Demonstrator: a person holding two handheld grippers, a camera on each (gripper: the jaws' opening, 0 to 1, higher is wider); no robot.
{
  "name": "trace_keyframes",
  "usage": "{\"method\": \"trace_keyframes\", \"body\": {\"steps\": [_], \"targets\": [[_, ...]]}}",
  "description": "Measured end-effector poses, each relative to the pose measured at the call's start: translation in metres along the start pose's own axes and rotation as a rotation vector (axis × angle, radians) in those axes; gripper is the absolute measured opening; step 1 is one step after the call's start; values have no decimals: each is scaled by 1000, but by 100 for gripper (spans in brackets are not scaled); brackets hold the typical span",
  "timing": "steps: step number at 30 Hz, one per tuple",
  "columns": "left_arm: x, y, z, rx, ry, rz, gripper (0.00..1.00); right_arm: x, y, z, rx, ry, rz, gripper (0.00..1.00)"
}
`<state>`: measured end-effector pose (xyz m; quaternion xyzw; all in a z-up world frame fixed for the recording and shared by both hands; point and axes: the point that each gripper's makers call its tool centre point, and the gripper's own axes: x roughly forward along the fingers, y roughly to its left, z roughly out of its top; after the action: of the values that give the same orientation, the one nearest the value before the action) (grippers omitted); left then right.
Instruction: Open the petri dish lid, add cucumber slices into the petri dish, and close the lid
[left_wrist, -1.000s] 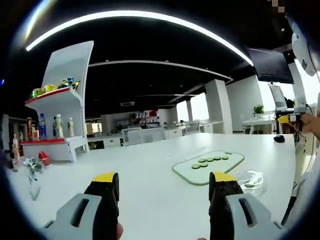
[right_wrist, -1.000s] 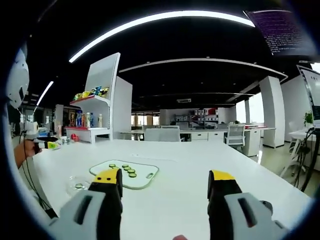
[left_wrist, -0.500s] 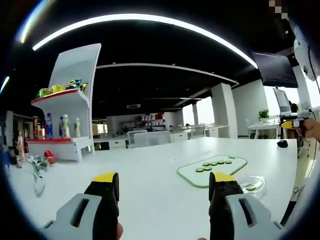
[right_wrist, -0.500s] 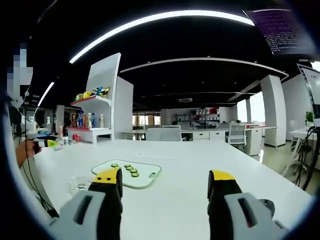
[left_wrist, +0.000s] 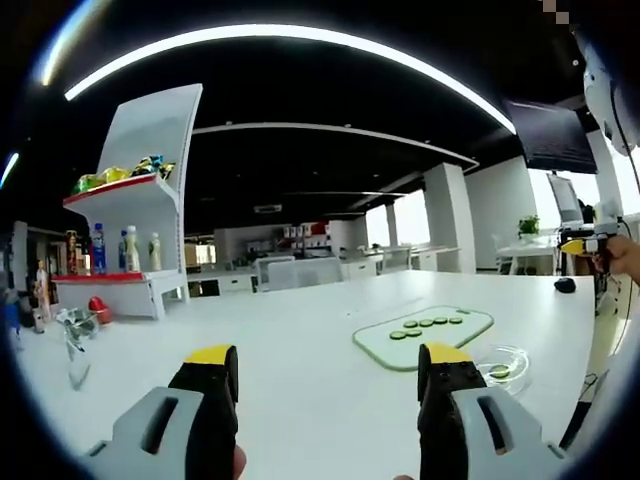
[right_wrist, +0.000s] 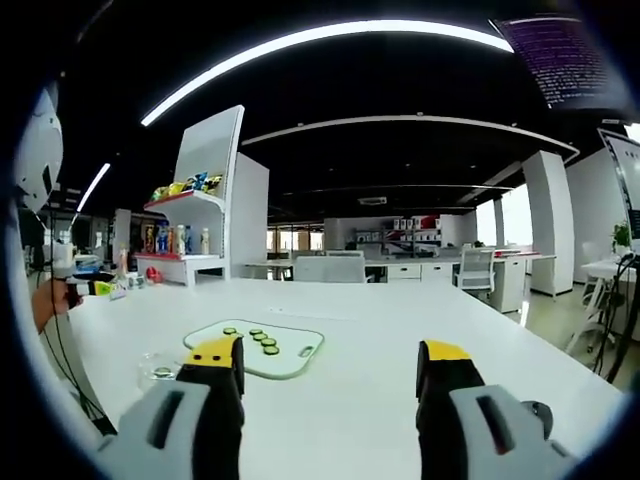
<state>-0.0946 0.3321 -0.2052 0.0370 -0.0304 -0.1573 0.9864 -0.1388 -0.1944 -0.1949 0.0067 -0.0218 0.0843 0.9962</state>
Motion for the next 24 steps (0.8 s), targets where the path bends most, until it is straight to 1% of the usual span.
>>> {"method": "trace_keyframes", "body": {"steps": [4, 8, 15, 19, 24], "targets": [[0, 2, 0, -6, -5, 4, 73, 1, 1, 2, -4, -2, 2, 70], [-1, 3, -1, -7, 0, 12, 73, 4, 1, 1, 5, -3, 0, 69], [-2, 1, -5, -18, 14, 6, 74, 9, 3, -1, 8, -4, 8, 69], [-4, 4, -3, -25, 5, 18, 74, 10, 3, -1, 8, -7, 7, 69], [-1, 1, -1, -26, 1, 8, 74, 10, 1, 2, 8, -10, 5, 69]]}}
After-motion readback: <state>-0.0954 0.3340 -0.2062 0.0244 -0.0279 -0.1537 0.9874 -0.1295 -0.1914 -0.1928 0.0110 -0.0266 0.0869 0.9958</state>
